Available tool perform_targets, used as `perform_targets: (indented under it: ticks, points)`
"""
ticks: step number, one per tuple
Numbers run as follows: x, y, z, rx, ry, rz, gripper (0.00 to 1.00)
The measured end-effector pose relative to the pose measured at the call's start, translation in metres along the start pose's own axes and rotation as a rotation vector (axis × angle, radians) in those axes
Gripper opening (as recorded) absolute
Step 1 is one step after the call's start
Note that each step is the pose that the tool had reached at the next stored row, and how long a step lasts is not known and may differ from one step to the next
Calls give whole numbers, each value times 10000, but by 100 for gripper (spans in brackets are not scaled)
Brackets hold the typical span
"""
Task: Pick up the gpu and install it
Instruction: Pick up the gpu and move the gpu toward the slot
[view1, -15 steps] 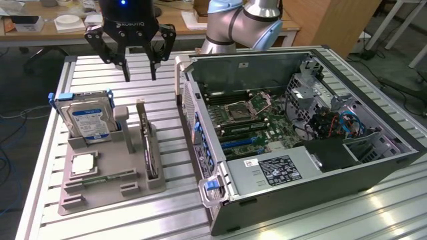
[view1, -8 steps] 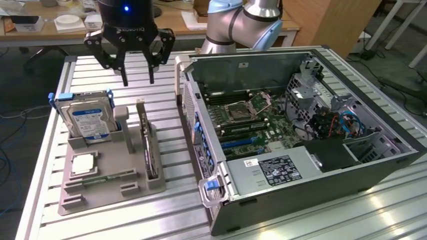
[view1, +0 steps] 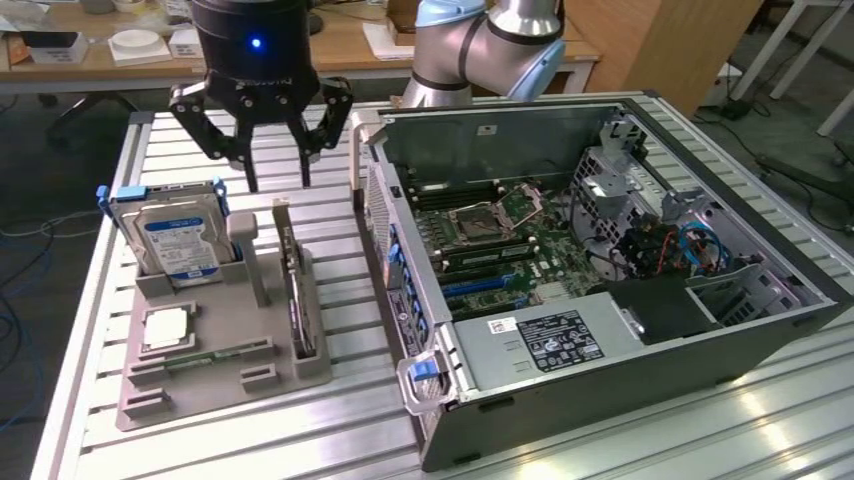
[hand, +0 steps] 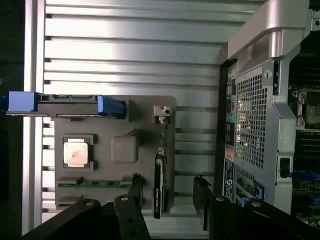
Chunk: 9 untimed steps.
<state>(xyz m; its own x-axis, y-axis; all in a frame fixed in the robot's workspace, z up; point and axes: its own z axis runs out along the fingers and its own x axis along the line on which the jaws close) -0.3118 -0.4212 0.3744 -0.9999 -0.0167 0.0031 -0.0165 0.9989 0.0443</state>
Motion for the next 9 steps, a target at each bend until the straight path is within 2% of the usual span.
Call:
perform_targets:
  ticks: [9]
  points:
    - [0, -65, 130, -24, -1, -6, 53]
